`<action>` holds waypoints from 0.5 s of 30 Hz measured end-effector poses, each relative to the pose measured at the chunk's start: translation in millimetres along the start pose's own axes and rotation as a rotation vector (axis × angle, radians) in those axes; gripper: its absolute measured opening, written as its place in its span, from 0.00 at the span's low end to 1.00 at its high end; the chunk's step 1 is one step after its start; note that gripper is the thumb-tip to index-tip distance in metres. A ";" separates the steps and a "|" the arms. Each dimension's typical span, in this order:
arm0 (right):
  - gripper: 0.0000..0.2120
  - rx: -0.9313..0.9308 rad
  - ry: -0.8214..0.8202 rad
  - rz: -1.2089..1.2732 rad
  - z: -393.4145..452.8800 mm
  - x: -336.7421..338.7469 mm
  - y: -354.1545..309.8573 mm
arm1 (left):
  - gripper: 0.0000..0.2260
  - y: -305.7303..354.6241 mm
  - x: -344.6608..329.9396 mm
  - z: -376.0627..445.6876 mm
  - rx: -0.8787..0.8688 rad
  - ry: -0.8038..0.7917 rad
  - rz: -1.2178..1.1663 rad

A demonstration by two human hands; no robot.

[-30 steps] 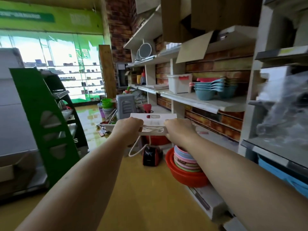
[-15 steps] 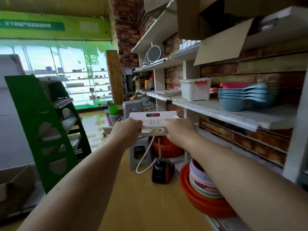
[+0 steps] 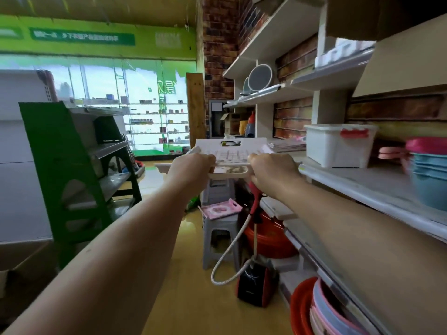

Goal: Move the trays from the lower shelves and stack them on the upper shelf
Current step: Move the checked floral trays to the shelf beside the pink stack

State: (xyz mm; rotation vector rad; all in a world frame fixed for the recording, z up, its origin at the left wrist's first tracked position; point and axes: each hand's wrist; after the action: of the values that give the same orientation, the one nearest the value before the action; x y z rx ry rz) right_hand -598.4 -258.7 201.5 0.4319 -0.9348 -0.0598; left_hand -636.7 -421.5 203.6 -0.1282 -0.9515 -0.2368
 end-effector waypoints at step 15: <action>0.10 -0.170 -0.026 -0.078 248.9 -187.7 34.6 | 0.10 -86.8 -186.4 275.8 -0.188 0.065 -0.005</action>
State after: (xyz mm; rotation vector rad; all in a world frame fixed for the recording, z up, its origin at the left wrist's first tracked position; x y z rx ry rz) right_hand -911.9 -266.2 199.3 0.3109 -0.9302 -0.2146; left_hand -980.6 -420.1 210.3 -0.2897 -0.8639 -0.3332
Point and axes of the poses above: each hand's wrist, its own z-axis towards the middle knuckle, its own x-axis out of the back of the hand, y = z × x, and after that the axes turned 11 degrees about x, right-handed
